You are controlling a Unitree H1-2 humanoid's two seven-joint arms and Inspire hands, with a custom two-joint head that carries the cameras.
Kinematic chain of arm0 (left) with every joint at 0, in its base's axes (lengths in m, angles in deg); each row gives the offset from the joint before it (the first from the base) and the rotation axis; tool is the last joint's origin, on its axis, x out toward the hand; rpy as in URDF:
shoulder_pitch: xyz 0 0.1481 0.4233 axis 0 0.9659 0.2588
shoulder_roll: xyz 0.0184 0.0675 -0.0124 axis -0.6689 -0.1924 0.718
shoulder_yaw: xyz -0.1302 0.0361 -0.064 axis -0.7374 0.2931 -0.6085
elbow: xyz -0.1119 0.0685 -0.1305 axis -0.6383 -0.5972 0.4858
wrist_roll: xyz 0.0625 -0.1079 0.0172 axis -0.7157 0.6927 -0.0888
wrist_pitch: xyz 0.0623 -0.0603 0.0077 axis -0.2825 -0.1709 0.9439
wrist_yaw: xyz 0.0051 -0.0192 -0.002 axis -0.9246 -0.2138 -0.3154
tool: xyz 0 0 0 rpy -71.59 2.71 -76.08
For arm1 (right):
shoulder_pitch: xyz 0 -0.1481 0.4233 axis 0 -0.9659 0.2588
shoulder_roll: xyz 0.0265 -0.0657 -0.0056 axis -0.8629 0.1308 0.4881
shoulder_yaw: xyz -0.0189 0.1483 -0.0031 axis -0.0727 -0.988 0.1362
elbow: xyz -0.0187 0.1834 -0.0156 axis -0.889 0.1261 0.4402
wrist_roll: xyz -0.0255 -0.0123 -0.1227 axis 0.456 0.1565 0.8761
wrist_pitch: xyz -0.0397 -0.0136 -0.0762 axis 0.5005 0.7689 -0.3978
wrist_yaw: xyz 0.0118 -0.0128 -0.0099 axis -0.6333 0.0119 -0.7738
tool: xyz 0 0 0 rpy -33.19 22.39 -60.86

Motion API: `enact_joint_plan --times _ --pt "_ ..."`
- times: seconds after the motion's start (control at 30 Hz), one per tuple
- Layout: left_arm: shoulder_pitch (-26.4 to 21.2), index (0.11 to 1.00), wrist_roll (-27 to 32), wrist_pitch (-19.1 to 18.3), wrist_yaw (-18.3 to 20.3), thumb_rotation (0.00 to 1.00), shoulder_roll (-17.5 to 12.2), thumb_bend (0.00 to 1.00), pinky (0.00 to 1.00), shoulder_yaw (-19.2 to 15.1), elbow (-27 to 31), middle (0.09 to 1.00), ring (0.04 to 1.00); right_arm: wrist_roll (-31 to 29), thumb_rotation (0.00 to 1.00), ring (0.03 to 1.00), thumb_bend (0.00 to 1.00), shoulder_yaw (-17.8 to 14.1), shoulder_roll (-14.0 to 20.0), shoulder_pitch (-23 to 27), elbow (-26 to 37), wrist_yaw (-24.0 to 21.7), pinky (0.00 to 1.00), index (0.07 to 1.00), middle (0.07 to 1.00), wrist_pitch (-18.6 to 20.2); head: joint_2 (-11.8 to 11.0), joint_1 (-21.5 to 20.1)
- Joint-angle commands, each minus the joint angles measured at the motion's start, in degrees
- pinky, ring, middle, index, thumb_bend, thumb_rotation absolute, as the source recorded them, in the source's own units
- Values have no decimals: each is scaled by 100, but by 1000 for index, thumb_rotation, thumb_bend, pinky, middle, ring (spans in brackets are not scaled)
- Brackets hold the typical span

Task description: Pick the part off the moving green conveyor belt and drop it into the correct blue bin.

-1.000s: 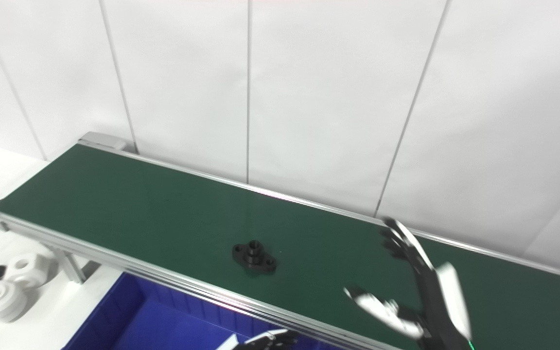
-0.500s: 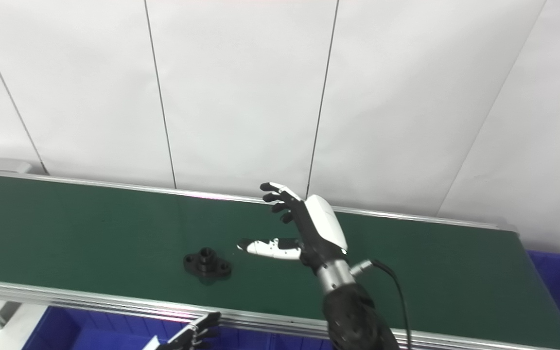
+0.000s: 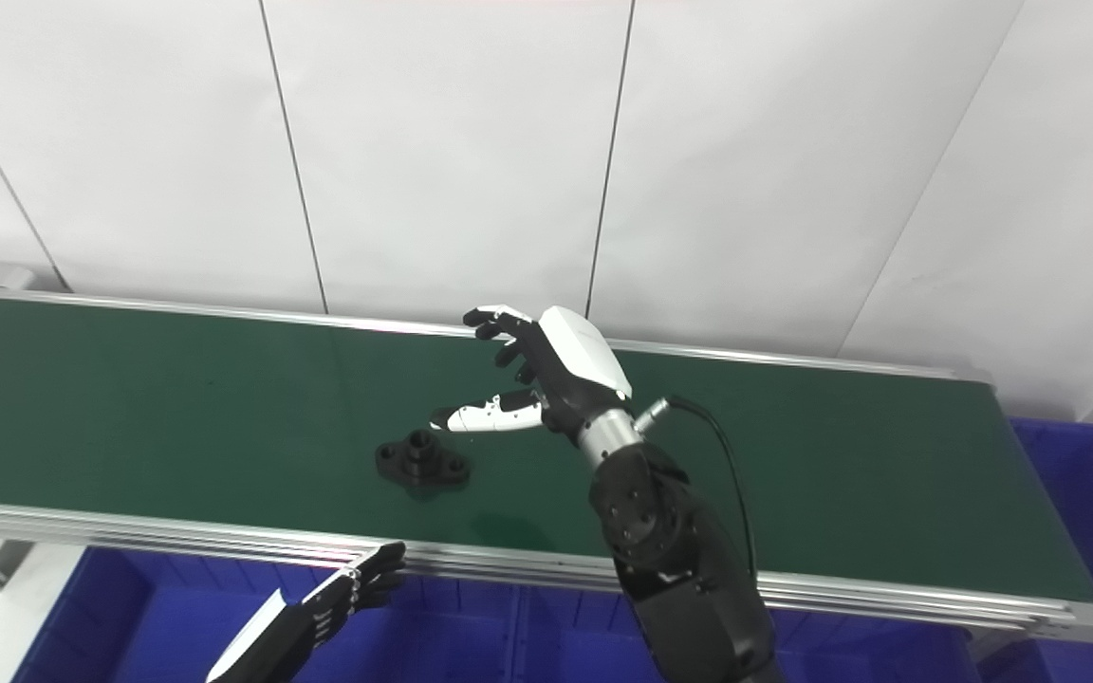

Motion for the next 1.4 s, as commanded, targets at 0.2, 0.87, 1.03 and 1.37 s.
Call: enact_joint_plan --times 0.2,0.87,1.03,1.37 --pt "-78 908 58 -52 64 335 31 813 832 24 287 910 878 15 368 745 904 229 119 610 -392 -269 632 795 804 -76 97 123" --pt "-21 907 63 -123 163 341 156 817 798 117 402 914 873 553 318 838 899 1256 424 755 -1403 -568 750 821 858 -259 56 252" --pt "8 908 47 -87 146 325 172 800 797 129 425 911 869 631 327 847 897 1309 517 749 -1589 -538 756 827 868 -225 44 276" --pt "32 910 17 -113 140 335 190 802 812 139 482 913 874 806 328 826 866 1335 758 822 -2161 -312 734 838 846 -332 53 285"
